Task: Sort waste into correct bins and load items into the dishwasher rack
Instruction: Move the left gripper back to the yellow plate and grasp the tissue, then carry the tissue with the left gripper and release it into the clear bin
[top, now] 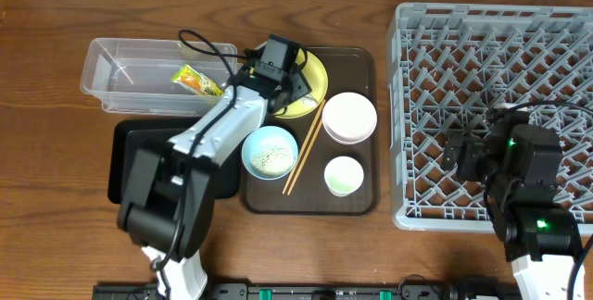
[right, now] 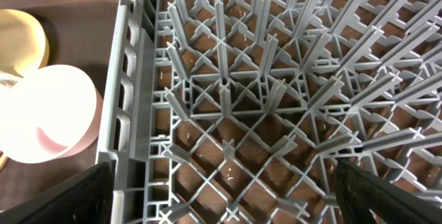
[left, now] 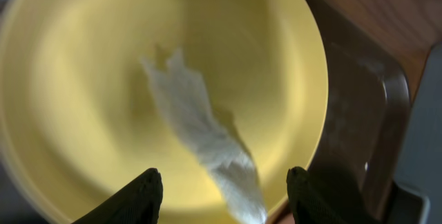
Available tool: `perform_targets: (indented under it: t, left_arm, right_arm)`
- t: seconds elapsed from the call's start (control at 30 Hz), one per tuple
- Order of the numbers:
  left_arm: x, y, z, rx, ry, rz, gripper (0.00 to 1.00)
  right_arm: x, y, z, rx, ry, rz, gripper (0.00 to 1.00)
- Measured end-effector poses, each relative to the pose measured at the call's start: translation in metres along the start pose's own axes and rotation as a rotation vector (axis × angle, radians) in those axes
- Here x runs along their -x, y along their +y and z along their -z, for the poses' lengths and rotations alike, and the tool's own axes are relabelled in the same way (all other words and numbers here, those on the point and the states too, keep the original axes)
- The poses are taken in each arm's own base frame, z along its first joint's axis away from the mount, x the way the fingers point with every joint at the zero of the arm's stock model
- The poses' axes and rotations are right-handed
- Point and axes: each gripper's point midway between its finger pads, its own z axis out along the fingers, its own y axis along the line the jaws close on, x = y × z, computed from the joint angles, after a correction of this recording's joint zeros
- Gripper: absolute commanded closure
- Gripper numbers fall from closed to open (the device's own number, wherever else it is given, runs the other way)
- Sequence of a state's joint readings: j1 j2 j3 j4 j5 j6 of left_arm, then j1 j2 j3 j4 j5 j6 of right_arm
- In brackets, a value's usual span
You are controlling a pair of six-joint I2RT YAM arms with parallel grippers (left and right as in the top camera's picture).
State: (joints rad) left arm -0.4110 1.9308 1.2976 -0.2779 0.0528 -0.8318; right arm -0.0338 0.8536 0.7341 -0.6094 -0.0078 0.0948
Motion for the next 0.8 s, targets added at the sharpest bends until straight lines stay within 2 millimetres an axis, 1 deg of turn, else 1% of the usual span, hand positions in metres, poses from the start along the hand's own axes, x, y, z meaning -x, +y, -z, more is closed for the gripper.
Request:
perform_targets:
  t: [0.1, 0.23, 0.3, 0.33, 0.4, 0.43, 0.5, 0.53, 0.57, 0.7, 0.8]
  left_arm:
    - [-0.003, 0.003, -0.013, 0.004, 0.005, 0.007, 0.39]
    - [-0.015, 0.011, -0.032, 0.020, 0.049, 0.010, 0.39]
    - [-0.016, 0.010, -0.036, 0.015, 0.053, 0.010, 0.39]
    - [-0.016, 0.009, -0.036, 0.009, 0.054, 0.010, 0.41]
    - [-0.016, 0.008, -0.036, 0.005, 0.054, 0.015, 0.55]
    - [-0.016, 0.008, -0.036, 0.004, 0.056, 0.019, 0.67]
    - [-0.017, 0.008, -0.037, 0.003, 0.061, 0.021, 0.79]
    - [-0.018, 0.009, -0.038, 0.005, 0.063, 0.022, 0.81]
    - [-0.018, 0.009, -0.038, 0.006, 0.064, 0.018, 0.88]
    - [-0.019, 0.010, -0.038, 0.007, 0.068, 0.024, 0.94]
    - [-0.018, 0.010, -0.038, 0.007, 0.068, 0.025, 0.94]
  right_arm:
    - [0.000, 0.000, 0.000, 0.000, 0.000, 0.000, 0.01]
    - [0.000, 0.000, 0.000, 0.000, 0.000, 0.000, 0.01]
    - [0.000, 0.000, 0.000, 0.000, 0.000, 0.000, 0.01]
    - [0.000, 0.000, 0.000, 0.000, 0.000, 0.000, 0.01]
    - [0.000, 0.000, 0.000, 0.000, 0.000, 0.000, 0.01]
    - [0.000, 0.000, 0.000, 0.000, 0.000, 0.000, 0.01]
    - [0.000, 0.000, 0.000, 0.000, 0.000, 0.000, 0.01]
    - [0.000, 0.000, 0.000, 0.000, 0.000, 0.000, 0.01]
    - [0.000, 0.000, 0.000, 0.000, 0.000, 0.000, 0.01]
    - [0.000, 0.000, 0.000, 0.000, 0.000, 0.000, 0.01]
    - [0.000, 0.000, 0.000, 0.000, 0.001, 0.000, 0.01]
